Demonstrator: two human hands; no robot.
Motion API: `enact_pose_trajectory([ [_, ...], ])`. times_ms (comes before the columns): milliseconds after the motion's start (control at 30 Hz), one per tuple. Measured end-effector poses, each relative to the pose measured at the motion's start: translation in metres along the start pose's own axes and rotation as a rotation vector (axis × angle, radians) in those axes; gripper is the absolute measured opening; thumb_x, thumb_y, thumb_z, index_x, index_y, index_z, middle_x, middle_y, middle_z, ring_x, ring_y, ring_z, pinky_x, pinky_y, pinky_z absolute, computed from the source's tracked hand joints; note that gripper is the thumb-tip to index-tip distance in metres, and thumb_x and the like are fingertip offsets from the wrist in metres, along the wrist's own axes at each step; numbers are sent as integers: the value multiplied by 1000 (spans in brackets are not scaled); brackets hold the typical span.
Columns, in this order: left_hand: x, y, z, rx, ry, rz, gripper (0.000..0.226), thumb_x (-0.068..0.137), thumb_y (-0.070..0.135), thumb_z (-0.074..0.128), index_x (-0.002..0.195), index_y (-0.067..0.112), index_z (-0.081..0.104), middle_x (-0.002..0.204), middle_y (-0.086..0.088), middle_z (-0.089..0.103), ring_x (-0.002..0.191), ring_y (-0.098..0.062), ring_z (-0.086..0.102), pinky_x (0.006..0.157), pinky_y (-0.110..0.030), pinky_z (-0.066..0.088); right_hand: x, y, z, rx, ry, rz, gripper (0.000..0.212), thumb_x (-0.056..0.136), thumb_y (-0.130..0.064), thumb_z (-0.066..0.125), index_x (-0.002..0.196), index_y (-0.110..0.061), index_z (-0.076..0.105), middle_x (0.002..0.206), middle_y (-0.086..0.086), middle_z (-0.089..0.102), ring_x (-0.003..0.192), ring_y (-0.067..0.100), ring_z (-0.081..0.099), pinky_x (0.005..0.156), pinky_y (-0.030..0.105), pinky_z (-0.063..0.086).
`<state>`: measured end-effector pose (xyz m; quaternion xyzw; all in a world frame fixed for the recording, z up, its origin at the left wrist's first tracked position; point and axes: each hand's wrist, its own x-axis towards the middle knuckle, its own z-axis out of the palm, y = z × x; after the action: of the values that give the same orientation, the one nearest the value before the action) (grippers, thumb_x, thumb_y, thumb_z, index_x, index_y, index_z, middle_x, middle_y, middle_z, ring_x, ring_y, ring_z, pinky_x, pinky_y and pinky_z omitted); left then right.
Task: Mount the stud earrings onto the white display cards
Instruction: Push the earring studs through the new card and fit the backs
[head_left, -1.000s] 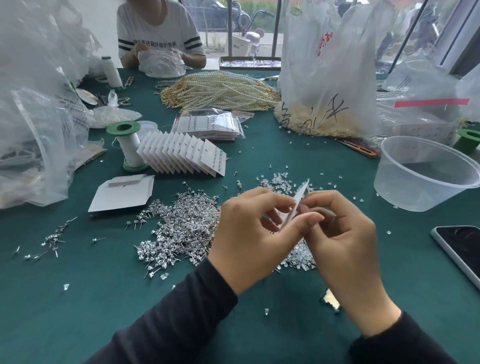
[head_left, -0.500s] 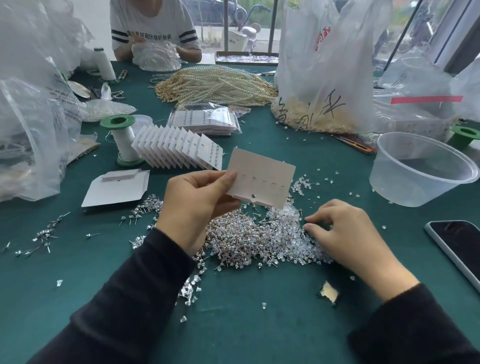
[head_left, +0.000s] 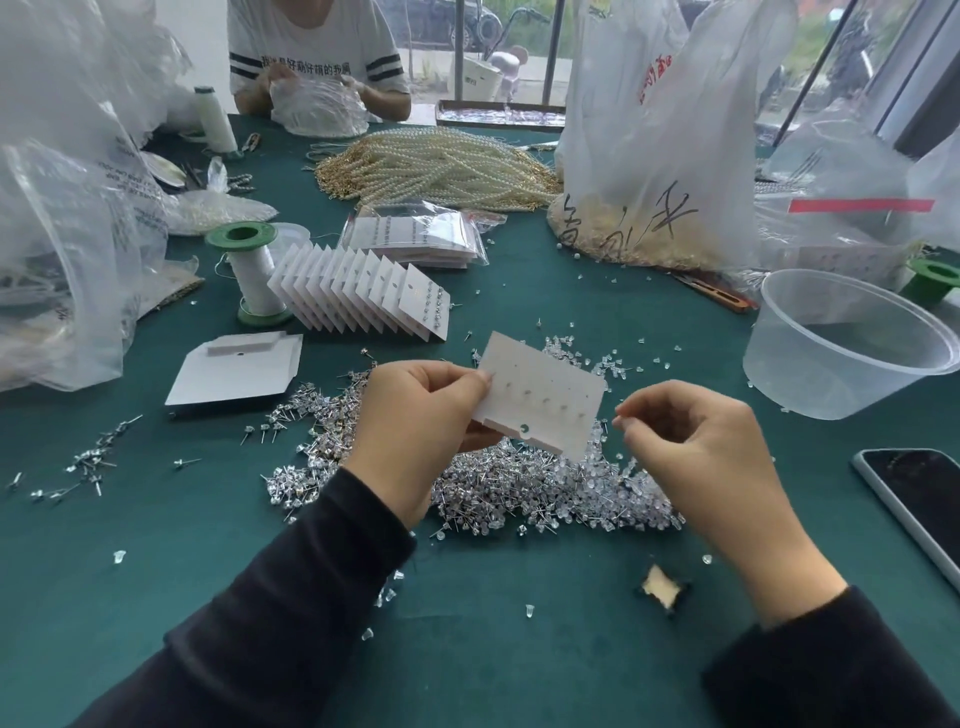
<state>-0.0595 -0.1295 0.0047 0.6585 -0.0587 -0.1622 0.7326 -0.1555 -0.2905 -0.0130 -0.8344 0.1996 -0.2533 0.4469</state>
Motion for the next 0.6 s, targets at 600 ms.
enact_pose_trajectory([
  [600, -13, -17, 16, 318, -42, 180, 24, 81, 8, 64, 58, 12, 67, 59, -12, 69, 54, -24, 68, 56, -41, 59, -17, -24, 19, 197, 46, -126, 19, 75, 0, 68, 73, -19, 67, 71, -2, 70, 70, 16, 67, 68, 33, 55],
])
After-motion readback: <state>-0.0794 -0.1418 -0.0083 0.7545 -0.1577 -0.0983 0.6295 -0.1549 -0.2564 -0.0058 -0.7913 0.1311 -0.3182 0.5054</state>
